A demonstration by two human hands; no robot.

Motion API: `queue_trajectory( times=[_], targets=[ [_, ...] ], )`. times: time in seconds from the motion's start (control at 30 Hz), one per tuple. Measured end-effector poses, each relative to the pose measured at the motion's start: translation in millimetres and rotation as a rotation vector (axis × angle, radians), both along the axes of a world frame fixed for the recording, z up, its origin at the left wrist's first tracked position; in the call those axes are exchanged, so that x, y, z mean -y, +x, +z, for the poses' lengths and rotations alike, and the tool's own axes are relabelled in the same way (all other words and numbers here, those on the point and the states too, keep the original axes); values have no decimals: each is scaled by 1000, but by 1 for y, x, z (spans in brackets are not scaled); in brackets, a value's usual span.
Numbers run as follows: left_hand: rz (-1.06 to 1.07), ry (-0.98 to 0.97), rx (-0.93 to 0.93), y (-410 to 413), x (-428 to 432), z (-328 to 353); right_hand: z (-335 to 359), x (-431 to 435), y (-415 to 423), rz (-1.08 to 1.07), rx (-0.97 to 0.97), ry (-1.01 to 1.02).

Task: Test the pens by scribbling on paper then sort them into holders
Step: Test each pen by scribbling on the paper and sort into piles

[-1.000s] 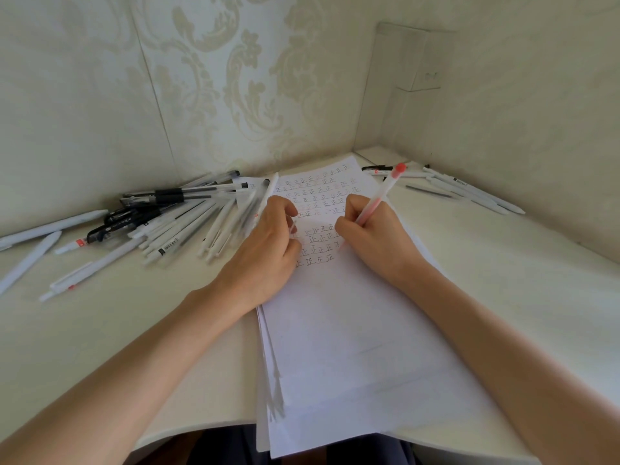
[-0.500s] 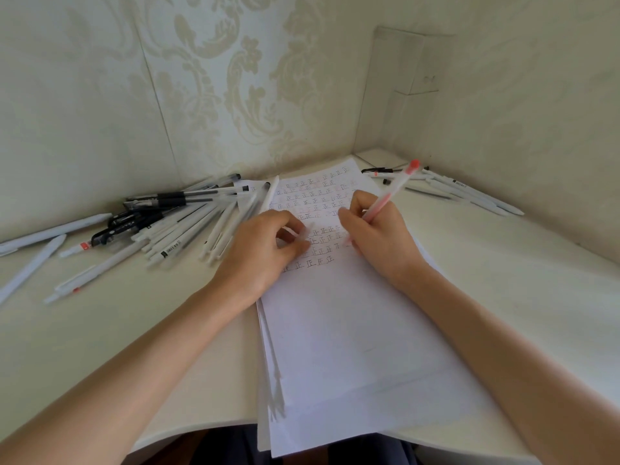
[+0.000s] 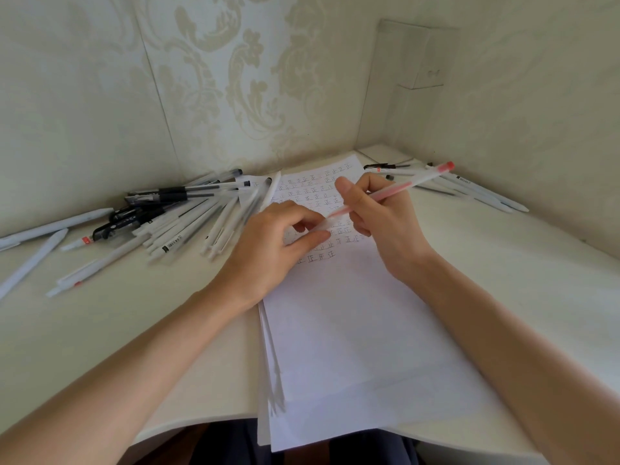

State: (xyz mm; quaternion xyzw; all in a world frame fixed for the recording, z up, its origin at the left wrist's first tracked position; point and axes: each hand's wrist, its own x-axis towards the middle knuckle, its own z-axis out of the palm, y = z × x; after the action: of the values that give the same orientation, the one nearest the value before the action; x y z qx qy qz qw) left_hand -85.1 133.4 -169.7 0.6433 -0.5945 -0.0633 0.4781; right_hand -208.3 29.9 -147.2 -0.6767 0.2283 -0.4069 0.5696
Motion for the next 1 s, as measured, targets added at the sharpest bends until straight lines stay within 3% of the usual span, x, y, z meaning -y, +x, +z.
queue_trajectory(
  times=[0.1, 0.63, 0.87, 1.0],
  targets=[
    [11, -10, -82, 0, 1, 1, 2, 0, -2, -18, 48, 30],
    [-59, -61, 73, 0, 0, -2, -4, -5, 3, -18, 10, -19],
    [-64, -75, -87, -2, -3, 1, -10, -13, 15, -48, 84, 150],
    [-36, -113, -48, -2, -4, -1, -10, -16, 20, -67, 97, 179]
  ],
)
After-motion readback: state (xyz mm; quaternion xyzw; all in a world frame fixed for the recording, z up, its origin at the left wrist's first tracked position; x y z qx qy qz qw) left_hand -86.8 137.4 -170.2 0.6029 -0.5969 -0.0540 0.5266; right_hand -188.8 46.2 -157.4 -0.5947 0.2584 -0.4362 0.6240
